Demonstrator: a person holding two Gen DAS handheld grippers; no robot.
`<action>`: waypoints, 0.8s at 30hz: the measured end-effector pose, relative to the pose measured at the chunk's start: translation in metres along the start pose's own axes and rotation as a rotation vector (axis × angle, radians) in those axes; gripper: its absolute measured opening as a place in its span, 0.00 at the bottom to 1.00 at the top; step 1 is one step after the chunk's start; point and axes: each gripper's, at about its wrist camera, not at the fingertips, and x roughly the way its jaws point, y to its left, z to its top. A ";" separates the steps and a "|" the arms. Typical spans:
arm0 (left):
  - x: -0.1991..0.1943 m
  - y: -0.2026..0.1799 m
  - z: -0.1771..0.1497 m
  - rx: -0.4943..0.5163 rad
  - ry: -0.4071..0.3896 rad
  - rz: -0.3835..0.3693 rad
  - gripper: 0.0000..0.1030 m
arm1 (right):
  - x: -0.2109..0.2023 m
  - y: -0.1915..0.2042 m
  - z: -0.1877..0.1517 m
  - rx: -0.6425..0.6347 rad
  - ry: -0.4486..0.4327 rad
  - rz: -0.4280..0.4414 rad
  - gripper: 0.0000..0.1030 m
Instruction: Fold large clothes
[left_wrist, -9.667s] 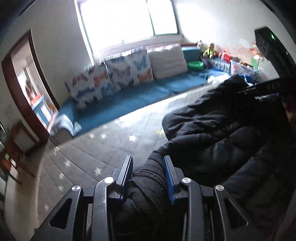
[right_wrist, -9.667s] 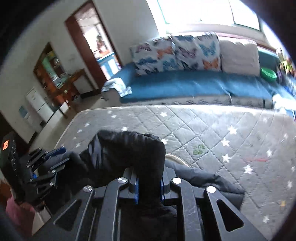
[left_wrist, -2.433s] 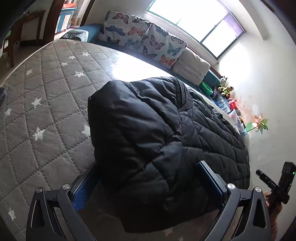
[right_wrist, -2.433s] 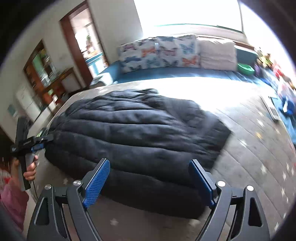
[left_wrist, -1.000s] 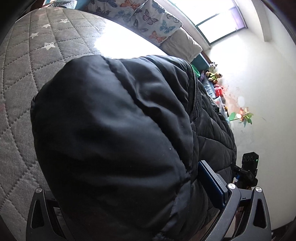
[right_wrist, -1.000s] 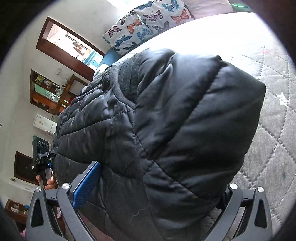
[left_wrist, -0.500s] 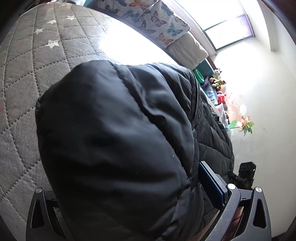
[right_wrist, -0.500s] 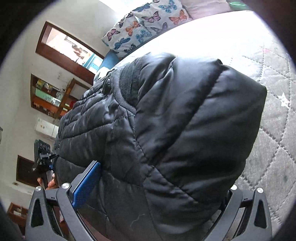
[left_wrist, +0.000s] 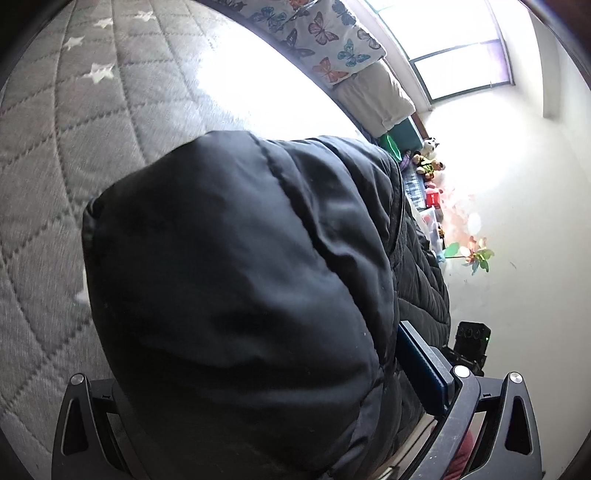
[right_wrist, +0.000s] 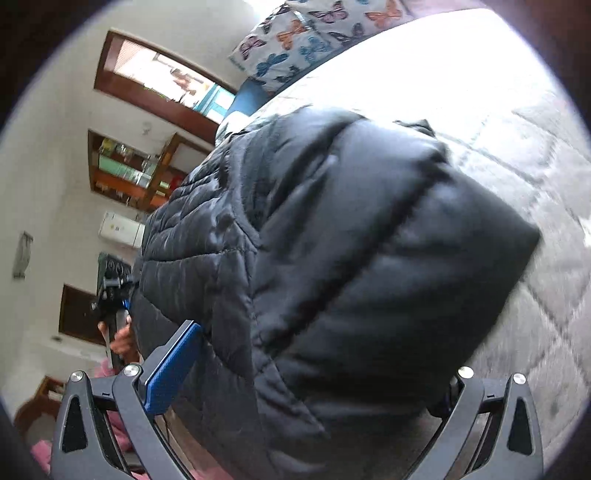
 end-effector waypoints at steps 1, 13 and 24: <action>0.003 0.002 0.004 0.008 0.000 0.010 1.00 | 0.001 0.001 0.001 -0.009 0.006 -0.006 1.00; 0.008 -0.016 -0.001 0.057 -0.056 0.081 0.93 | 0.005 0.018 -0.005 -0.021 -0.034 -0.074 1.00; -0.012 -0.068 -0.045 0.307 -0.224 0.267 0.59 | -0.023 0.060 -0.033 -0.137 -0.182 -0.244 0.55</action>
